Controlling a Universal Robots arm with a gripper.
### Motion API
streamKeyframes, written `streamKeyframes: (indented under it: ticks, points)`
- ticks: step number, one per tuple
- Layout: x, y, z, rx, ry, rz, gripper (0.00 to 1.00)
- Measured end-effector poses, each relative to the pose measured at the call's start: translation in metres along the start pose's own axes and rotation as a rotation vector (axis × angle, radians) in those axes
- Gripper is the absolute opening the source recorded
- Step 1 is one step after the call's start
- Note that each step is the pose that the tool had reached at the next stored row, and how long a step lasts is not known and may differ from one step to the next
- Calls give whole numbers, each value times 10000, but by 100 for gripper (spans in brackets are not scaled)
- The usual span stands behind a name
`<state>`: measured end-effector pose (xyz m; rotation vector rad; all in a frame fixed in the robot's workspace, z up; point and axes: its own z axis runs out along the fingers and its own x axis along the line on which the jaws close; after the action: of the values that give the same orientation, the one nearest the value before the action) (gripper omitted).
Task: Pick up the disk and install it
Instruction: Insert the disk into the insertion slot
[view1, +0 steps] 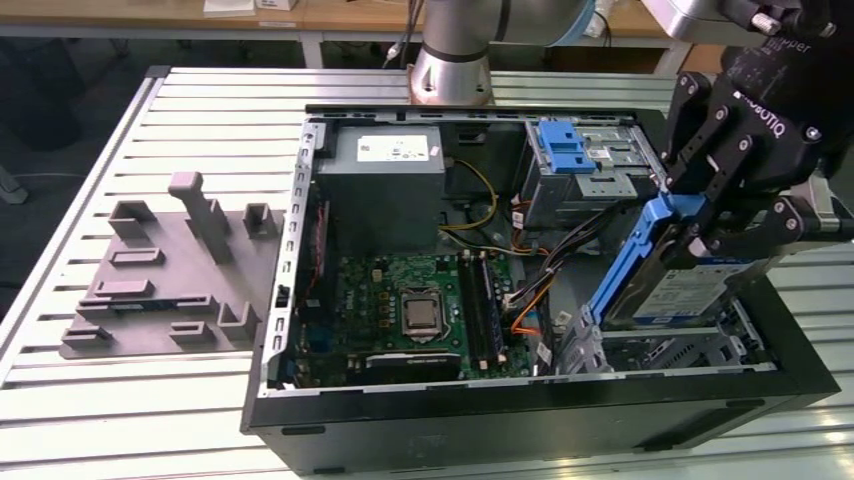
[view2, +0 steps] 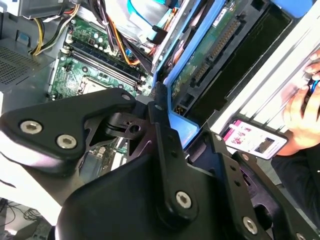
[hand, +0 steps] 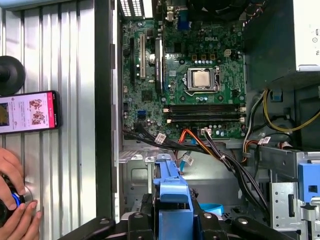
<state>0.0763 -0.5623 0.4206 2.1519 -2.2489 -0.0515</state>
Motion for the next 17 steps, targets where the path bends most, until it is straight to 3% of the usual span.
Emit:
streamKeyframes:
  ticks: [3,4,12,17]
  points:
    - [-1,-2,16,-1,-14,1,38]
    - [0,-4,24,-1,-17,0,44]
    - [0,-10,151,-1,-20,-1,44]
    - [0,-14,238,18,-20,-2,30]
